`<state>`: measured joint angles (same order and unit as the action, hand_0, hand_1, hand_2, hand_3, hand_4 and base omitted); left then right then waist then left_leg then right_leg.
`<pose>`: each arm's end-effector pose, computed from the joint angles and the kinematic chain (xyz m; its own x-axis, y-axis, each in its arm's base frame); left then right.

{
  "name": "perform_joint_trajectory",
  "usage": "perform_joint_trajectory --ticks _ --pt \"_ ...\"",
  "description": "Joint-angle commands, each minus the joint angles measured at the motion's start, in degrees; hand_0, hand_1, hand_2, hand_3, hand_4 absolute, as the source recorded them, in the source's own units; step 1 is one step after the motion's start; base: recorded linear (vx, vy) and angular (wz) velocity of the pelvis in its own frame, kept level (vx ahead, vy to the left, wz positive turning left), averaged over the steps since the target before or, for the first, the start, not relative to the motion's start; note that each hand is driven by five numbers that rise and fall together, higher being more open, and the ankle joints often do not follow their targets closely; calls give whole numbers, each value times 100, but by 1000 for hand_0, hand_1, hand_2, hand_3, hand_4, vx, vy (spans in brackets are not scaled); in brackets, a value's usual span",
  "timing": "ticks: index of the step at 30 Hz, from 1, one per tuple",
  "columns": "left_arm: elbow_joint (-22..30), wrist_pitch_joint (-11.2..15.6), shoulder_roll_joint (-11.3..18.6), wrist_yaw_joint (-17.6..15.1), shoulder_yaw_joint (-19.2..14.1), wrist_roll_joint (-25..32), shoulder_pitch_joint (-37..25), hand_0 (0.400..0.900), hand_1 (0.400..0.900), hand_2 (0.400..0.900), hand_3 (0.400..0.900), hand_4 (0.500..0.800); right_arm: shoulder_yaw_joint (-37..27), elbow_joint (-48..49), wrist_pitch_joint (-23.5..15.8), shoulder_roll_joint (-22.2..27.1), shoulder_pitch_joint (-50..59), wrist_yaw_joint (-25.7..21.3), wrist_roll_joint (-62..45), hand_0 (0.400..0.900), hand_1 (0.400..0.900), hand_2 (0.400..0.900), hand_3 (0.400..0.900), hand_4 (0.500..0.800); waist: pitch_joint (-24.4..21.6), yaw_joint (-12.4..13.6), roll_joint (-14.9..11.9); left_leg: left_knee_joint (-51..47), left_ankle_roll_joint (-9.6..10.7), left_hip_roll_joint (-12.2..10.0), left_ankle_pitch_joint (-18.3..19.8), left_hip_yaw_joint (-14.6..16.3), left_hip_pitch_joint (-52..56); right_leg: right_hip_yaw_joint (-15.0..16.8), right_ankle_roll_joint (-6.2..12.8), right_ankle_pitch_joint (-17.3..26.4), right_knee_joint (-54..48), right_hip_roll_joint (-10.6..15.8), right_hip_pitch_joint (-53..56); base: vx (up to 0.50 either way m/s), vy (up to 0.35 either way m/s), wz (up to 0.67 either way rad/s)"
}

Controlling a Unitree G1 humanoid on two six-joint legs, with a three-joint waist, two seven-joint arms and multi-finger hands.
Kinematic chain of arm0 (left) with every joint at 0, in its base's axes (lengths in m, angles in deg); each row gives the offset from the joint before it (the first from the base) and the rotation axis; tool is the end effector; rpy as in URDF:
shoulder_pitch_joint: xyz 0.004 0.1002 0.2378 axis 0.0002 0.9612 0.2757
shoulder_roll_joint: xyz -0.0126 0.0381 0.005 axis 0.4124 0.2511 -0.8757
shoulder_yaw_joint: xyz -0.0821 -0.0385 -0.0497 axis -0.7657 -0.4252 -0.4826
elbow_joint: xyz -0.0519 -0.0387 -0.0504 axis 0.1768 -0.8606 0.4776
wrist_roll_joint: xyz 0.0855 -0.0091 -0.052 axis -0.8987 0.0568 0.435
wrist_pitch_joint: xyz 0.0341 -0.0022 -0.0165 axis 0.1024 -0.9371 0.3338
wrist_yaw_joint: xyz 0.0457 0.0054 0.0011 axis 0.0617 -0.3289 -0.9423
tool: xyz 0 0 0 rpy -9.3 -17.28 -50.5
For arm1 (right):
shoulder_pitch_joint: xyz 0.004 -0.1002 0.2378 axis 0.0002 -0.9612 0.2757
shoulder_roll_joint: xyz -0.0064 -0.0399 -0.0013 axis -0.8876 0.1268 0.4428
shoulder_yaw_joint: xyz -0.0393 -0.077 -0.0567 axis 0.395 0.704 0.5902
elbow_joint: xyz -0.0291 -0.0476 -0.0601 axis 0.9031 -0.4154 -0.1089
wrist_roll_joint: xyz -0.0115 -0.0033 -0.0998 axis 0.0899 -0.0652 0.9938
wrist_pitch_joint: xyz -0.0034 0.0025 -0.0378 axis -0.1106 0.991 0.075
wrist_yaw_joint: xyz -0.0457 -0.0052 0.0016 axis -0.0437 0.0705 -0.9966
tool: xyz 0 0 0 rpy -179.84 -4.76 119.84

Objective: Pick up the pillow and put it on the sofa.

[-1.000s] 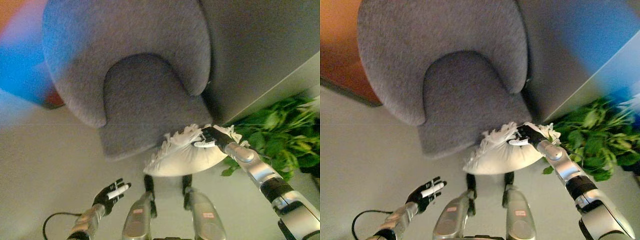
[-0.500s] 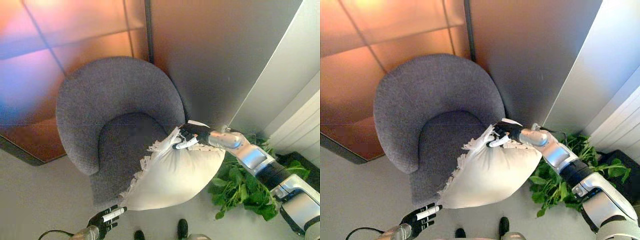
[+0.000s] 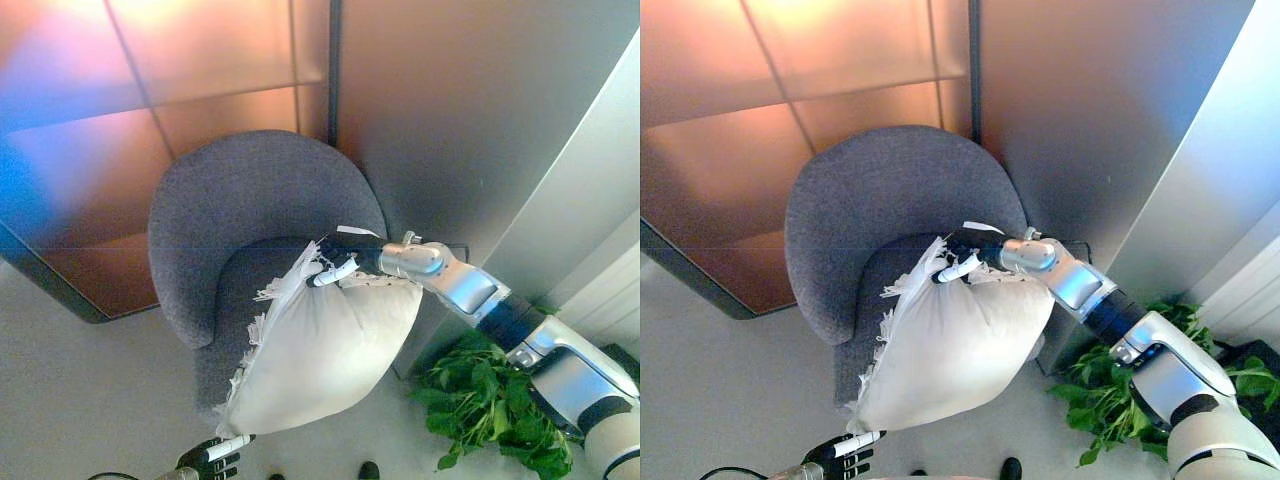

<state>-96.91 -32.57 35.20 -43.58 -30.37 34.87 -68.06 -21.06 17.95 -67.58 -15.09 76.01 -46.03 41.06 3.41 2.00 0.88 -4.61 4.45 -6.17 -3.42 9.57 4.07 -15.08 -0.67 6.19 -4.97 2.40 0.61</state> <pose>0.0867 0.2557 -0.1036 0.3991 0.0078 -0.9169 -0.2307 0.9686 -0.0922 0.3133 -0.1210 0.1401 0.6776 0.6058 -0.4169 -0.7295 0.4819 -0.4854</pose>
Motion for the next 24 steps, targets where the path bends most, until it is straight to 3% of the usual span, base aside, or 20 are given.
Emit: perform_joint_trajectory --ticks 1,3,8,24 --pt "-357 193 236 -61 530 142 -410 900 900 900 900 800 -263 -531 -728 -664 1506 -494 -538 516 516 516 516 569 -458 139 -323 116 118 -138 225 107 -154 -37 822 -473 138 754 203 34 19 17" --pt "-338 247 164 -88 612 153 -416 900 900 900 900 800 -261 -661 -700 -788 1501 -669 -476 900 900 900 900 800 -474 169 -340 121 132 -150 234 107 -149 -69 820 -491 147 761 232 49 8 23" --pt "-322 296 66 -56 720 200 -431 900 900 900 900 800 -308 -944 -811 -898 1577 -972 -642 900 900 900 900 800 -493 200 -349 151 150 -176 253 84 -156 -65 829 -477 157 788 218 23 20 13" --pt "-296 388 15 319 815 337 -351 900 900 900 900 800 -303 -1459 -688 -890 1967 -1132 -883 900 900 900 900 800 -563 230 -359 193 173 -226 302 122 -85 -51 822 -507 195 789 257 19 9 0"
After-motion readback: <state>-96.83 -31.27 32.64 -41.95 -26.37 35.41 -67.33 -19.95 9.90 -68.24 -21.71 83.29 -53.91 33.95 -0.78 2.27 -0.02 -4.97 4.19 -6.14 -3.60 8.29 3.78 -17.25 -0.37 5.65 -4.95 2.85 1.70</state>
